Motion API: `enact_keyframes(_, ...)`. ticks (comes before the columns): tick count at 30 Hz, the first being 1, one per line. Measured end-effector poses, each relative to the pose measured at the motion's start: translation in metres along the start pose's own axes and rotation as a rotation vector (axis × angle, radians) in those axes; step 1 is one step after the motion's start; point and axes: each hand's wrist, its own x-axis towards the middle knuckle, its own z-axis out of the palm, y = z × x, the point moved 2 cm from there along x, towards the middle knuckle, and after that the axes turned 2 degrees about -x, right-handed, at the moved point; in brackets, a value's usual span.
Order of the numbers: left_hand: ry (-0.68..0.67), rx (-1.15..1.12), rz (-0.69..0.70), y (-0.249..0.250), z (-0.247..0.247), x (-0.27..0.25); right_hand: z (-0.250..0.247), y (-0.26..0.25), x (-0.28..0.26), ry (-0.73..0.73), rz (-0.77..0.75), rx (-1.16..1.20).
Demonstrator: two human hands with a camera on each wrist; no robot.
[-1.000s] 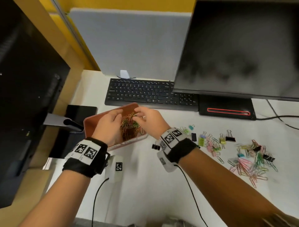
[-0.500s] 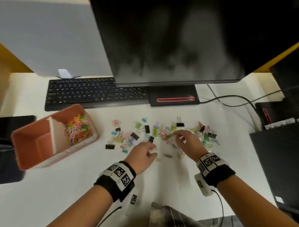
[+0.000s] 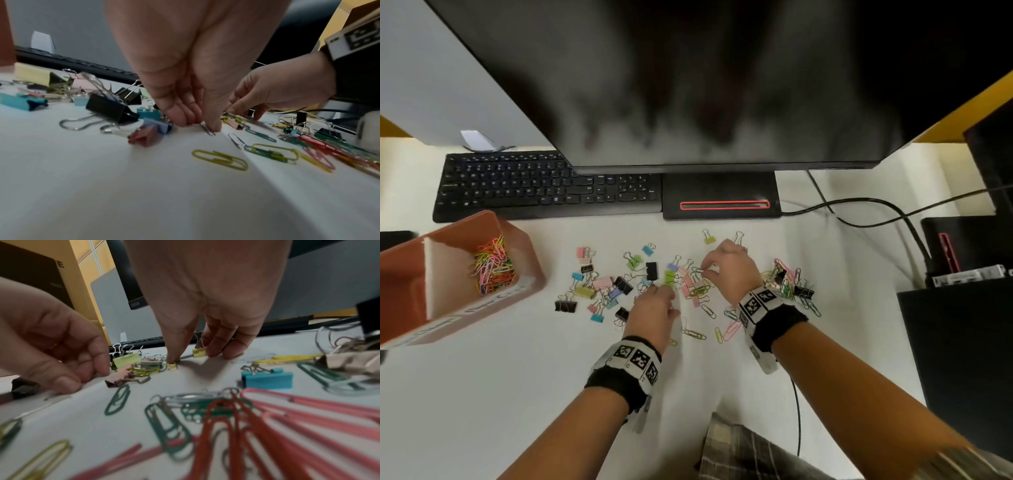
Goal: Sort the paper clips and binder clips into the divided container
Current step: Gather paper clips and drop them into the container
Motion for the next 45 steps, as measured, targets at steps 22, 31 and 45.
enact_keyframes(22, -0.001, 0.041, 0.0, -0.005, 0.001, -0.002, 0.011, 0.0, -0.014, -0.149, -0.225, -0.009)
enact_keyframes(31, -0.093, -0.007, 0.215, 0.001, -0.002, -0.005, 0.004, 0.011, -0.031, -0.063, -0.187, 0.093)
enact_keyframes(45, -0.036, -0.052, -0.055, 0.01, 0.013, -0.012, 0.009, 0.006, -0.039, -0.088, -0.108, -0.027)
